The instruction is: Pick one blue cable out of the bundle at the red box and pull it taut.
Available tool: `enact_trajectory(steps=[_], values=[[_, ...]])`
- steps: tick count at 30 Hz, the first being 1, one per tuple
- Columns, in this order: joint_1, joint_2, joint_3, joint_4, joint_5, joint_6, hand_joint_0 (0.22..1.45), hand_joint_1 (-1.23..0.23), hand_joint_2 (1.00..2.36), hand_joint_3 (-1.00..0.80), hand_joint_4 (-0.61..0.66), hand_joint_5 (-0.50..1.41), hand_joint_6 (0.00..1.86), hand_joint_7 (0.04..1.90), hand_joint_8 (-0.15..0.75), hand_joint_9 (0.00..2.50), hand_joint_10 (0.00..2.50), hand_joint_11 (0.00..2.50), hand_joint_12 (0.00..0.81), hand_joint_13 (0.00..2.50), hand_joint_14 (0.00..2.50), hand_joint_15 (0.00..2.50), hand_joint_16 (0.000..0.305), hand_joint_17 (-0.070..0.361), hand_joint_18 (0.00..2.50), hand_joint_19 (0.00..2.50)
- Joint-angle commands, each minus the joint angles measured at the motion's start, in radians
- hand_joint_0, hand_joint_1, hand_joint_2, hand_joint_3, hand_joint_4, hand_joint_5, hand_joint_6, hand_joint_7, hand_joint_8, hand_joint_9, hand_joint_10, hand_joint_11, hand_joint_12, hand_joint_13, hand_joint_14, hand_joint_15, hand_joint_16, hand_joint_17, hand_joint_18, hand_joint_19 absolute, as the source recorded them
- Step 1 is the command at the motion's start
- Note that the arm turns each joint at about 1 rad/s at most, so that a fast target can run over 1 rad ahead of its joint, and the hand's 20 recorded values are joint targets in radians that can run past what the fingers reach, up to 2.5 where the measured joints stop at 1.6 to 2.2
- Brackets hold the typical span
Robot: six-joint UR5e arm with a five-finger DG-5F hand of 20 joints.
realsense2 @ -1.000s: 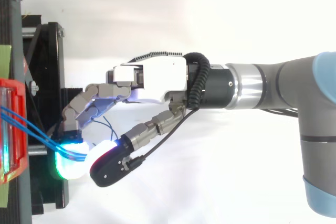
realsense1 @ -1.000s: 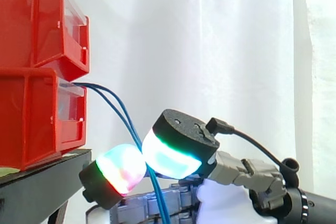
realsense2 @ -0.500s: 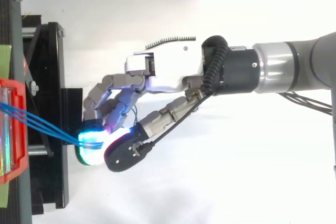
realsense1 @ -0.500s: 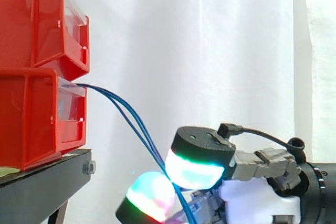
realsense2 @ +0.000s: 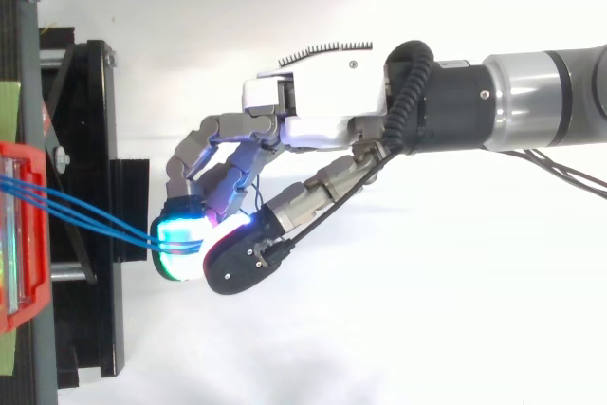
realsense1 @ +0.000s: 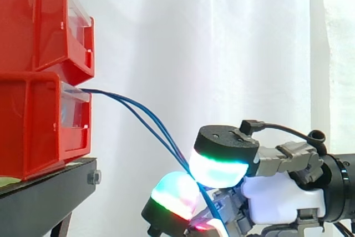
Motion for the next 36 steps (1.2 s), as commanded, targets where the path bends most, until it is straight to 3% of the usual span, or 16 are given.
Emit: enact_trajectory(steps=[1,8,16,23,32,36], values=[[-0.002,0.007,0.0,-0.007,-0.001,0.0,0.65,-0.81,1.02,-0.15,0.12,-0.19,0.89,0.8,0.344,0.93,0.01,1.12,0.378,0.56,0.01,0.27,0.054,0.121,0.52,0.31],[-0.004,0.031,0.0,-0.011,-0.001,-0.006,0.67,-0.86,1.01,-0.25,0.13,-0.19,0.88,0.79,0.343,0.91,0.01,1.12,0.38,0.57,0.01,0.27,0.054,0.121,0.54,0.31],[-0.005,0.031,0.0,-0.01,-0.001,-0.008,0.66,-0.88,1.0,-0.5,0.15,-0.19,0.88,0.82,0.344,0.91,0.01,1.09,0.376,0.58,0.01,0.28,0.054,0.12,0.56,0.33],[-0.005,0.031,0.0,-0.007,0.006,-0.009,0.62,-0.83,1.0,-0.5,0.16,-0.19,0.88,0.83,0.348,0.91,0.01,1.1,0.375,0.58,0.01,0.29,0.054,0.12,0.56,0.34],[-0.005,0.03,0.0,-0.011,0.006,-0.011,0.63,-0.8,1.01,-0.28,0.1,-0.19,0.9,0.91,0.35,0.92,0.01,1.12,0.376,0.59,0.01,0.3,0.054,0.12,0.56,0.35],[-0.005,0.031,0.0,-0.011,0.006,-0.011,0.68,-0.83,1.01,-0.34,0.09,-0.19,0.91,0.87,0.352,0.92,0.01,1.11,0.381,0.6,0.01,0.29,0.054,0.121,0.57,0.33]])
